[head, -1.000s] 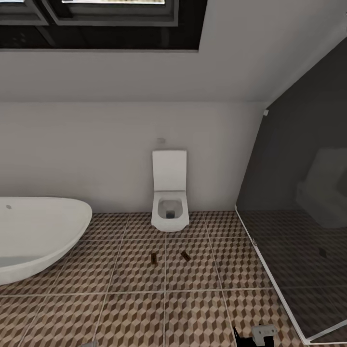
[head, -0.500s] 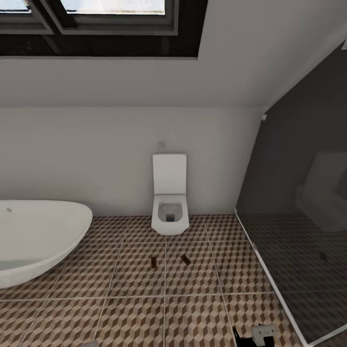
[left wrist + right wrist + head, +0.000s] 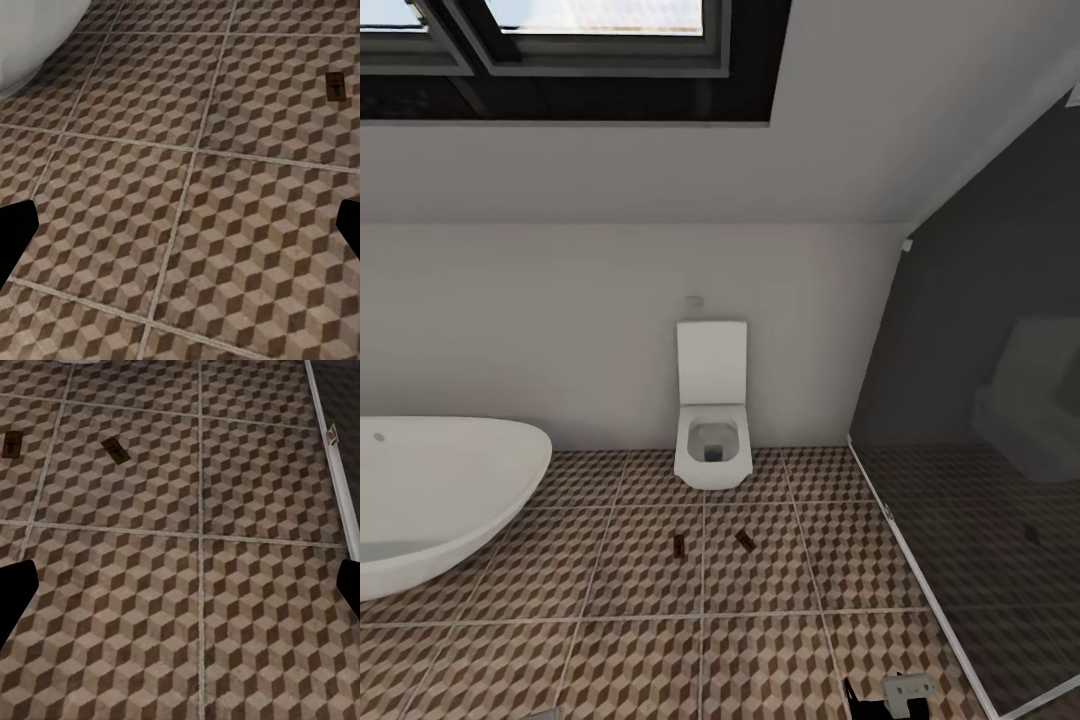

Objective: Take the four mousetraps from the cabinet in the bathroom and place them on the bathroom floor. Make sure all four end up on the same floor surface, and ensure that at least two of them are either under or directly next to the same bathroom sink.

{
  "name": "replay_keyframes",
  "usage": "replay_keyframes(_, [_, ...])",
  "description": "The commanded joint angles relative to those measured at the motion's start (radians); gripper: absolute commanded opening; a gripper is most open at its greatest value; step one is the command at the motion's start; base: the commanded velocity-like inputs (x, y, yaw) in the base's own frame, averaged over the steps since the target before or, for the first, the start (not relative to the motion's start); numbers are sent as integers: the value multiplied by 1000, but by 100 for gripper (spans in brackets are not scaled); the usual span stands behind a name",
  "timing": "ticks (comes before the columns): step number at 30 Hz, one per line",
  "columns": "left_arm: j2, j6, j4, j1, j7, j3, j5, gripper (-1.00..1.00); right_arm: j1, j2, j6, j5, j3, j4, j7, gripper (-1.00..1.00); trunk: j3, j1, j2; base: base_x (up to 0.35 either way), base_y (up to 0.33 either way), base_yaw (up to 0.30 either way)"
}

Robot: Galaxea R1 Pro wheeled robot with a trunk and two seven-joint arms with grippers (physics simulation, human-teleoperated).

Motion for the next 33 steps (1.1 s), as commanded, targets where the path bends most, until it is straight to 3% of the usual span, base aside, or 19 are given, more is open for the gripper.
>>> replay_keyframes(1, [-1, -3, 3, -1, 5, -9, 1, 100, -1, -1, -3, -10, 9, 0, -3, 100, -2, 1, -2, 0, 0, 0])
replay_keyframes(11, [3, 17, 5, 10, 7, -9, -1, 100, -1, -8, 4, -15, 2, 1, -7, 100, -2, 1, -2, 0, 0, 0])
replay_keyframes(15, [15, 49, 6, 59, 8, -7, -1, 100, 0, -34, 8, -16, 1, 53, -6, 100, -2, 1, -2, 0, 0, 0])
replay_keyframes(17, [21, 57, 6, 107, 8, -7, -1, 100, 1, -54, 9, -22, 0, 131, -4, 100, -2, 1, -2, 0, 0, 0])
replay_keyframes(23, [29, 105, 6, 207, 8, -7, 1, 100, 43, -67, 31, -100, 2, 184, -3, 100, -2, 1, -2, 0, 0, 0])
replay_keyframes(26, [30, 186, 6, 242, 7, -5, 2, 100, 68, -67, 121, -117, 3, 188, 0, 100, -2, 1, -2, 0, 0, 0])
replay_keyframes(31, [25, 252, 6, 257, 7, -1, 5, 100, 75, -68, 346, -123, 2, 189, 1, 100, -2, 1, -2, 0, 0, 0])
replay_keyframes(33, [24, 277, 6, 259, 7, 0, 6, 100, 83, -68, 396, -124, 1, 189, 1, 100, -2, 1, -2, 0, 0, 0])
